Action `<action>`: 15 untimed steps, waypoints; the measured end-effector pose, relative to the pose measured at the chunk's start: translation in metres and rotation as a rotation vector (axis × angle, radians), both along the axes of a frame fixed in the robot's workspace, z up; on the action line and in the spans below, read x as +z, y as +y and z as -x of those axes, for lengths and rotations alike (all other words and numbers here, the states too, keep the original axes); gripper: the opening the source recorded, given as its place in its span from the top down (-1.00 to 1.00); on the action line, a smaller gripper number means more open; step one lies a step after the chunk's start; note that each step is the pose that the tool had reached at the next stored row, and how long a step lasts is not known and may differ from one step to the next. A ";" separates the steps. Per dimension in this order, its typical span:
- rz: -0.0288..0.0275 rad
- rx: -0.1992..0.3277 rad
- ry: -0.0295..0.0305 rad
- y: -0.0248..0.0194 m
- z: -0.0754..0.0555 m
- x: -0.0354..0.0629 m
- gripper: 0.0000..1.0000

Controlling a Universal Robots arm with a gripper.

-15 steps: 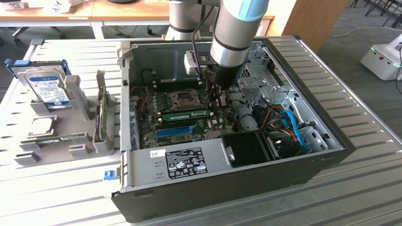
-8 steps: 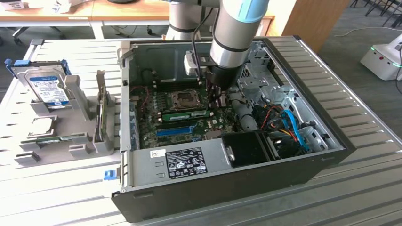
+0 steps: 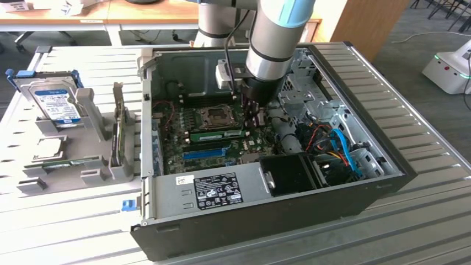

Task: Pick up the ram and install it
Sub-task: 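Press down the ram until it locks into place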

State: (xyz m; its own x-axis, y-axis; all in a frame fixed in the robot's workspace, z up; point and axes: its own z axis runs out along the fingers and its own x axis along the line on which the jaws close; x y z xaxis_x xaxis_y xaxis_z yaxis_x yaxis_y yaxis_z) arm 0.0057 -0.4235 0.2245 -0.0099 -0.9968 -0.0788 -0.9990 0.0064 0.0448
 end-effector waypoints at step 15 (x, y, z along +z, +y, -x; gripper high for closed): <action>-0.0001 0.000 0.0000 0.0000 0.000 -0.0017 0.79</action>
